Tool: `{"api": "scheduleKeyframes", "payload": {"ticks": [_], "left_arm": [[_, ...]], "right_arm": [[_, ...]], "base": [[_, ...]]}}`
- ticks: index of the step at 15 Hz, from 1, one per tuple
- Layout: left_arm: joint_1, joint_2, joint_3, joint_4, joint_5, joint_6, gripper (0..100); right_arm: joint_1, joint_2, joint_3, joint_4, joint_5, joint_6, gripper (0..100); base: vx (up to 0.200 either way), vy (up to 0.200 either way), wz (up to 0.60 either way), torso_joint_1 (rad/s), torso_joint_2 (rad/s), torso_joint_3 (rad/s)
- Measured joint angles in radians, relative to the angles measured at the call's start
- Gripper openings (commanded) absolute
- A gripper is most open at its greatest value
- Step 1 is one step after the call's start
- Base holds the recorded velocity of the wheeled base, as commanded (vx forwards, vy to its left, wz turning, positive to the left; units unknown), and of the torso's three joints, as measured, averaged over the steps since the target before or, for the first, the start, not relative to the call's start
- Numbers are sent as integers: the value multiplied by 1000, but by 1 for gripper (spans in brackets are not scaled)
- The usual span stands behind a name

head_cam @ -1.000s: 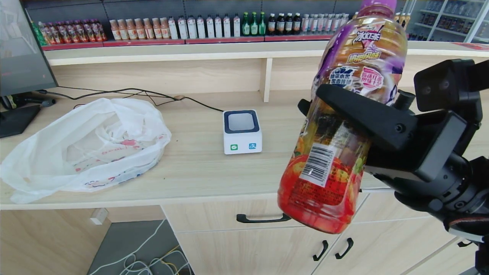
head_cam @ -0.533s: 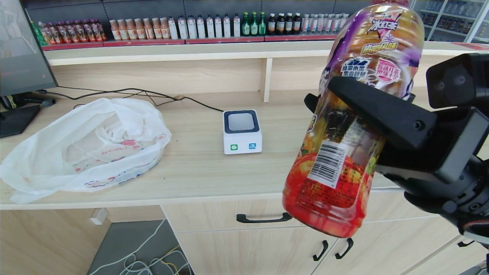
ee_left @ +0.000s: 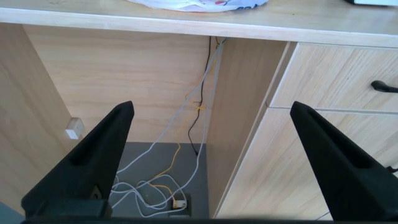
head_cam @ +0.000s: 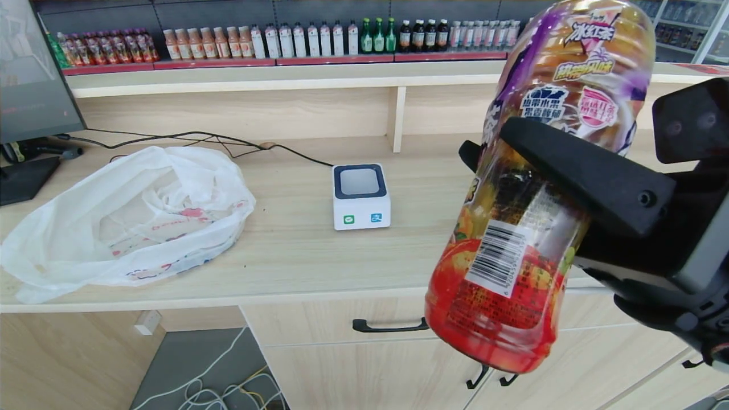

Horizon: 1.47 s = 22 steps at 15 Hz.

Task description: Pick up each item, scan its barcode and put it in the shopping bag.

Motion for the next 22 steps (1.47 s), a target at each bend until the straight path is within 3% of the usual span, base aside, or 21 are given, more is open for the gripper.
{"api": "scheduleKeyframes", "payload": {"ticks": [5,11,12,15,18,22], "left_arm": [[0,0,0,0,0,0,100],[0,0,0,0,0,0,100],[0,0,0,0,0,0,100],[0,0,0,0,0,0,100],[1,0,0,0,0,0,100],[0,0,0,0,0,0,100]], "right_arm": [[7,8,8,0,0,-114,0],[20,36,62,1,-10,-407,0],[18,44,70,0,-37,-476,0],[17,64,71,1,-315,-630,0],[28,73,55,0,-442,-738,0],[18,87,54,0,-498,-861,0]], "base": [[0,0,0,0,0,0],[0,0,0,0,0,0],[0,0,0,0,0,0],[0,0,0,0,0,0],[0,0,0,0,0,0],[0,0,0,0,0,0]]}}
